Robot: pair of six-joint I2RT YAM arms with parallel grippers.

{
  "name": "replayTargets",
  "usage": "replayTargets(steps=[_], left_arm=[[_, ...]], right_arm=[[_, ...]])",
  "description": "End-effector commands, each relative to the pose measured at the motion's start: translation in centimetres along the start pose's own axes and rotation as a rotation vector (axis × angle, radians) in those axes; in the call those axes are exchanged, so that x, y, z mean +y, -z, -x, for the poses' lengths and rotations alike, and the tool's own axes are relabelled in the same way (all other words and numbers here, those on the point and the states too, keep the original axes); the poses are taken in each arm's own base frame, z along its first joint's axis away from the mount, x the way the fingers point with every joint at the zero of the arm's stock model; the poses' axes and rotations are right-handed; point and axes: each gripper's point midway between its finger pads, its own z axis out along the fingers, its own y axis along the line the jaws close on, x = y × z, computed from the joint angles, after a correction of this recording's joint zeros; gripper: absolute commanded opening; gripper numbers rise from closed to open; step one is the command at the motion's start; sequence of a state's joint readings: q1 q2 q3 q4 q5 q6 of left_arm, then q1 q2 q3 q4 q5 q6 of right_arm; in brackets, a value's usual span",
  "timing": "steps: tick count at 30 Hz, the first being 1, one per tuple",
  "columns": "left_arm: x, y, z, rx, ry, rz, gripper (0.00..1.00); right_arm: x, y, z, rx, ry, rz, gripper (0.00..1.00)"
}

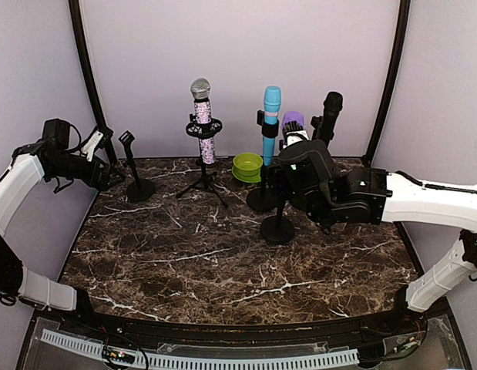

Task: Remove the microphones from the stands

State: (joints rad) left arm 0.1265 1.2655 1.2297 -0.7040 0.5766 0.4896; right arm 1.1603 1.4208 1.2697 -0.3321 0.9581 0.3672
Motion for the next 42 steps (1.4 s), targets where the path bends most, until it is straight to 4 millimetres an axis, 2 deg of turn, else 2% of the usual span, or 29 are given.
replayTargets(steps=[1,7,13,18,22,27,36,41,42], left_arm=[[-1.3,0.6,-0.3,-0.034,0.010,-0.032,0.99],[-1.3,0.7,-0.2,-0.040,0.006,-0.026,0.99],[-1.6,0.9,-0.6,-0.032,-0.004,-0.029,0.99],[-2.3,1.4,-0.3,-0.045,-0.007,-0.052,0.99],[-2.5,1.6,0.0,-0.058,-0.008,-0.058,0.99],[-3.8,2.2,0.5,-0.091,-0.017,-0.109,0.99],[-10.7,5.1,0.6,-0.241,-0.140,-0.393,0.99],[-12.4,6.4,1.3,-0.300,-0.186,-0.460,0.99],[-12.6,6.4,1.4,-0.304,-0.189,-0.467,0.99]], right_arm=[[-1.9,0.0,2.8,-0.101,-0.060,-0.149,0.72],[-1.3,-0.4,2.4,-0.138,-0.077,-0.120,0.57],[0.1,-0.1,3.3,-0.190,-0.097,-0.021,0.28],[1.3,0.4,4.5,-0.222,-0.106,0.051,0.12],[3.1,1.4,5.5,-0.256,-0.104,0.139,0.11],[6.6,3.2,7.5,-0.295,-0.117,0.312,0.10],[13.9,6.0,9.6,-0.319,-0.122,0.659,0.09],[17.4,7.2,10.4,-0.357,-0.115,0.800,0.08],[18.5,6.9,9.8,-0.355,-0.100,0.824,0.08]])
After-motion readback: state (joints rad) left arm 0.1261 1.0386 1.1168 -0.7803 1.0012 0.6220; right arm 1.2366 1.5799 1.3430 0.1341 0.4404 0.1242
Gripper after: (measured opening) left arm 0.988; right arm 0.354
